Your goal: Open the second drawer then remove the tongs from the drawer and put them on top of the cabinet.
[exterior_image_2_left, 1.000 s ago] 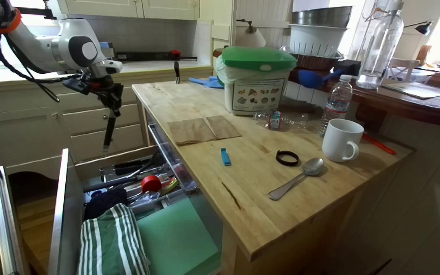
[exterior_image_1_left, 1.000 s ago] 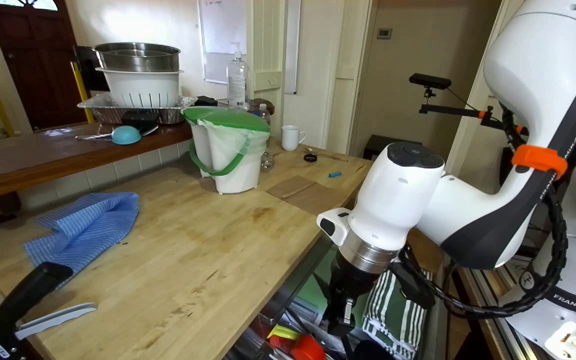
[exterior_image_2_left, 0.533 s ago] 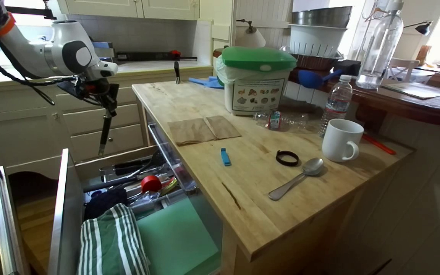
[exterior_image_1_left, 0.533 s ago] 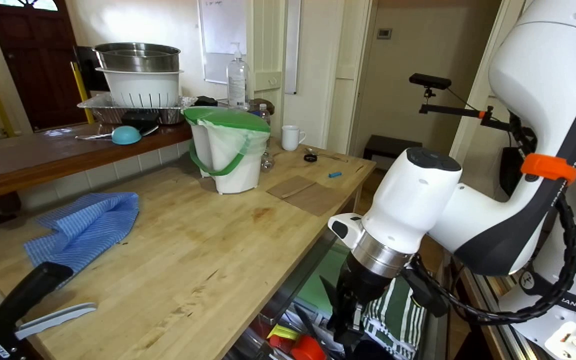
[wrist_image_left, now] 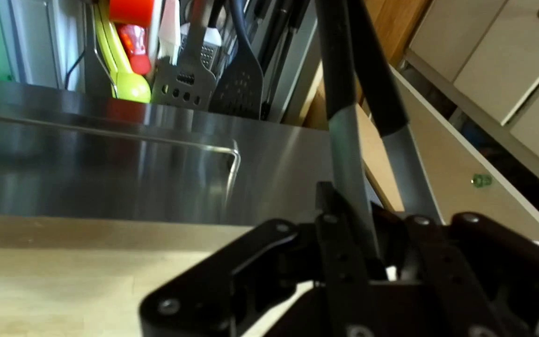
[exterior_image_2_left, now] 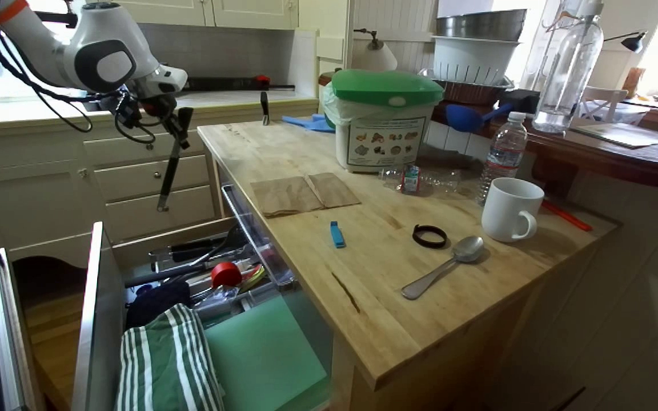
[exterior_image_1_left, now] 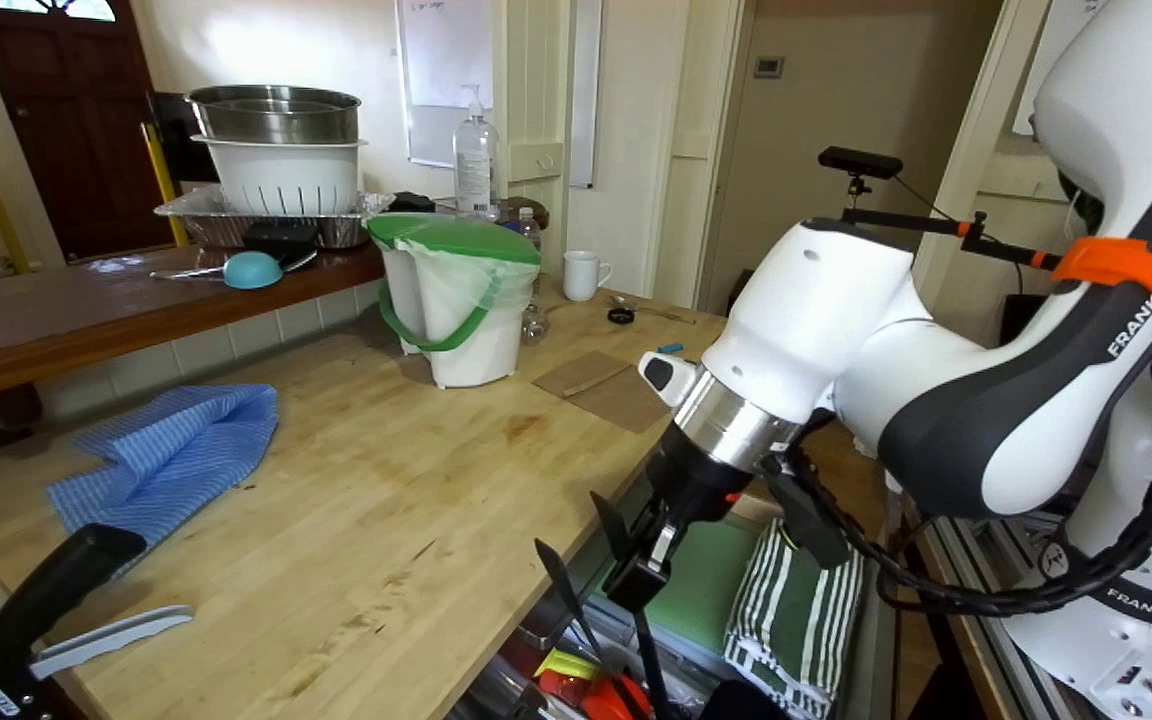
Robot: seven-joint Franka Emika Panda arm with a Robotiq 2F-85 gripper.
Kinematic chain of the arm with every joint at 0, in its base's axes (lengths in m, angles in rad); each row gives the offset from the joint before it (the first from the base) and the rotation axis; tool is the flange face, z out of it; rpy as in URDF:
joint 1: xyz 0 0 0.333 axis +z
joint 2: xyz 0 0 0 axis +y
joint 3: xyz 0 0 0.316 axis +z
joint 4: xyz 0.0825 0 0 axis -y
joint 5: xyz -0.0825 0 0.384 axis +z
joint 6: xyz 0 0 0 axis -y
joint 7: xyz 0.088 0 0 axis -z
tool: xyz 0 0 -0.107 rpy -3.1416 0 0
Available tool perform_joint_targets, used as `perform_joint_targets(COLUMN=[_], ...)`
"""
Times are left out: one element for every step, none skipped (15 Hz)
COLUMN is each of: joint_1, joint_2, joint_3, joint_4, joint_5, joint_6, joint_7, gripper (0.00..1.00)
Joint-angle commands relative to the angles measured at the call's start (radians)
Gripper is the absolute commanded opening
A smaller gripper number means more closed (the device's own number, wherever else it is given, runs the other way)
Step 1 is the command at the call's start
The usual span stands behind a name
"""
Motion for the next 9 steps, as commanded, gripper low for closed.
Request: perform_joint_targets(joint_1=[0.006,0.012,0.019,0.031,0.043,0.055,0.077,0.095,0.106], joint_2=[-0.061,-0.073,-0.083,-0.094,-0.104,-0.117,-0.122,-0.136,-0.146], joint_3=[0.02,0.018,0.015,0.01,0.001,-0.009,-0.03,-0.049,-0.068], joint_4=[0.03,0.039,0.046,0.06,0.07,0.08,0.099,0.11,0.12], joint_5=[0.163,0.213,0.266,0.338,0.411,0.485,0.566,0.64,0.717], joint_6=[-0.017,-0.01,-0.001,0.002,0.006,0.006,0.007,-0.001,-0.008], joint_7=[-0.105,-0.137,-0.169,-0.214,-0.259,-0.304,-0.349,-0.392,-0.445], gripper=[0.01,0.01,0.01,0.01,0.01,0.01,0.01,0.01,0.01])
